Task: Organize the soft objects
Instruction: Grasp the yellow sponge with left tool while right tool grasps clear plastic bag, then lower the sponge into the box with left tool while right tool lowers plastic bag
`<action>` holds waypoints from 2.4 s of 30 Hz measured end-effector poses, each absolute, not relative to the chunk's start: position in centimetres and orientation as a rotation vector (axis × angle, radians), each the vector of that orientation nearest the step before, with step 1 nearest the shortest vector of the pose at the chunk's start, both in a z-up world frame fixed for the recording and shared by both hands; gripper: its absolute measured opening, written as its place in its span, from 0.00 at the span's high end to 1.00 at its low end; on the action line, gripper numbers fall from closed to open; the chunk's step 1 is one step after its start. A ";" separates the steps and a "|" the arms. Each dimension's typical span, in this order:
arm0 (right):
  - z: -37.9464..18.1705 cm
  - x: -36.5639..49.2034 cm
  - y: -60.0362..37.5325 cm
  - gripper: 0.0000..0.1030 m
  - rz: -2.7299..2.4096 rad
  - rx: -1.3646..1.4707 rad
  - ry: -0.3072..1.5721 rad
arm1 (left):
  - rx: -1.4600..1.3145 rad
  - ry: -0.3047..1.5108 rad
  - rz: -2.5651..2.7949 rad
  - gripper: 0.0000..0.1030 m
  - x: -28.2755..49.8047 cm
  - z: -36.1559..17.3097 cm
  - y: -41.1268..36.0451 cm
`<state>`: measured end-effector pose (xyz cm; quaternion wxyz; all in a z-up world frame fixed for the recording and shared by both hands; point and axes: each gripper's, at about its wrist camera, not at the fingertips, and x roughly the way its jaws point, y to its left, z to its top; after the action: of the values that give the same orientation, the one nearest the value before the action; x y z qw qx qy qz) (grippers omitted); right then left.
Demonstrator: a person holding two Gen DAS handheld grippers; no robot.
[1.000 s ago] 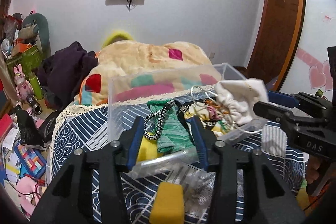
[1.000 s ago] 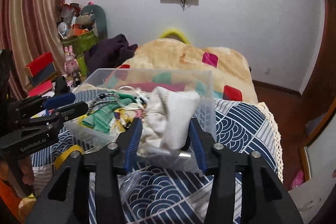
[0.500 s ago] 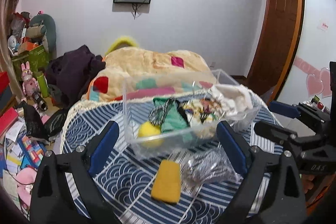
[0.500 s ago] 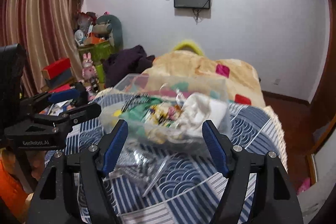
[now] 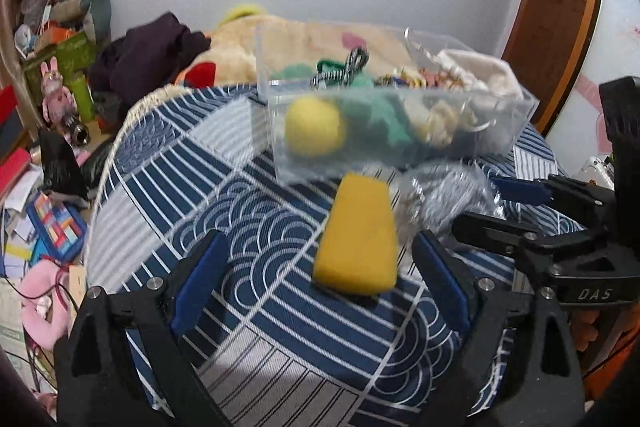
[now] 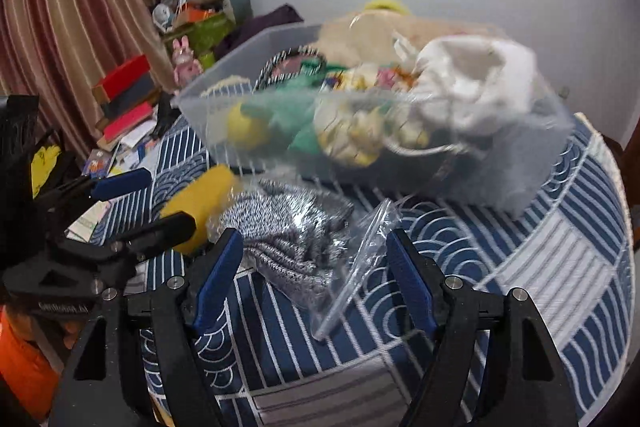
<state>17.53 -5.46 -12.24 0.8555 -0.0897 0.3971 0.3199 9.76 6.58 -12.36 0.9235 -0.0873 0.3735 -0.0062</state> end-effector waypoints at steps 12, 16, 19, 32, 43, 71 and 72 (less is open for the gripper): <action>-12.2 16.0 -6.2 0.78 0.689 -0.196 0.787 | -0.182 0.785 -0.089 0.61 10.0 -13.3 5.3; -11.3 15.5 -7.8 0.78 0.669 -0.172 0.755 | -0.171 0.762 -0.093 0.64 9.7 -12.8 5.0; -10.5 15.3 -8.6 0.78 0.654 -0.157 0.727 | -0.168 0.733 -0.091 0.65 9.3 -11.9 5.0; -5.0 15.2 -10.8 0.78 0.596 -0.074 0.548 | -0.161 0.573 -0.083 0.65 8.3 -5.7 5.7; -3.8 17.8 -8.9 0.78 0.584 -0.059 0.507 | -0.168 0.536 -0.077 0.65 12.5 -3.6 6.4; -5.8 19.6 -7.5 0.56 0.582 -0.174 0.642 | -0.148 0.626 -0.075 0.44 15.5 -5.9 5.4; -5.5 19.5 -7.6 0.55 0.586 -0.170 0.635 | -0.150 0.616 -0.078 0.42 15.1 -5.6 5.4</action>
<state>19.48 -7.60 -5.50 0.9046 -0.0823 0.3075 0.2836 15.09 5.44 -5.63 0.9494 -0.0740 0.3028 -0.0382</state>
